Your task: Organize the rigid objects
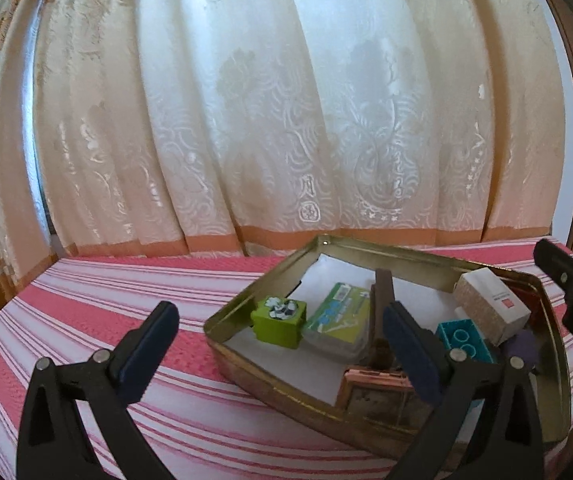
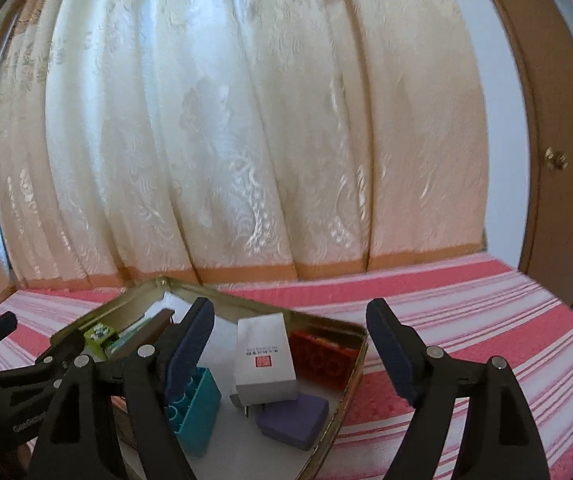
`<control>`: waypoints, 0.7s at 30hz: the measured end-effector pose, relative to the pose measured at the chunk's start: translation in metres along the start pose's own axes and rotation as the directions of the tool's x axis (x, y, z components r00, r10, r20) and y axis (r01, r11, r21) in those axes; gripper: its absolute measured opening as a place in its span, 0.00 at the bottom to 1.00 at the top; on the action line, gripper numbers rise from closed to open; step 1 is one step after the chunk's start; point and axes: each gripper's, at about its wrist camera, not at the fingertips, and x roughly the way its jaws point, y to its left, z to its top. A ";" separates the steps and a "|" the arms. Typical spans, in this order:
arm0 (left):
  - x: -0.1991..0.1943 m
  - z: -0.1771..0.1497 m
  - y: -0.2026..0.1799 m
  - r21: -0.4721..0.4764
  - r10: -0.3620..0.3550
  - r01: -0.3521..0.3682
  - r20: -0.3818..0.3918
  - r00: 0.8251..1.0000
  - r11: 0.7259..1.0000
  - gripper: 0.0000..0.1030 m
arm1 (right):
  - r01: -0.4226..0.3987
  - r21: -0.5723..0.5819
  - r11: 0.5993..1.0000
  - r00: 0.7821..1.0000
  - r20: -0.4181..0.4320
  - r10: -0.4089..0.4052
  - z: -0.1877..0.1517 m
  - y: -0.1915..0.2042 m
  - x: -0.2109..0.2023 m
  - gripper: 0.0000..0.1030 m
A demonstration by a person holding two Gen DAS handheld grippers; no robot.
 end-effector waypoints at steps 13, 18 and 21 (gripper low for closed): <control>-0.014 -0.004 -0.002 0.025 -0.040 0.039 0.029 0.999 0.999 1.00 | 0.087 0.032 0.996 0.993 0.078 -0.089 -0.009 0.015 -0.048 0.79; -0.021 -0.007 0.004 0.024 -0.056 0.056 0.030 0.998 0.998 1.00 | 0.096 0.032 0.995 0.991 0.096 -0.099 -0.011 0.023 -0.057 0.80; -0.023 -0.008 0.008 0.016 -0.060 0.059 0.028 0.998 0.998 1.00 | 0.110 0.025 0.994 0.988 0.105 -0.112 -0.013 0.028 -0.063 0.80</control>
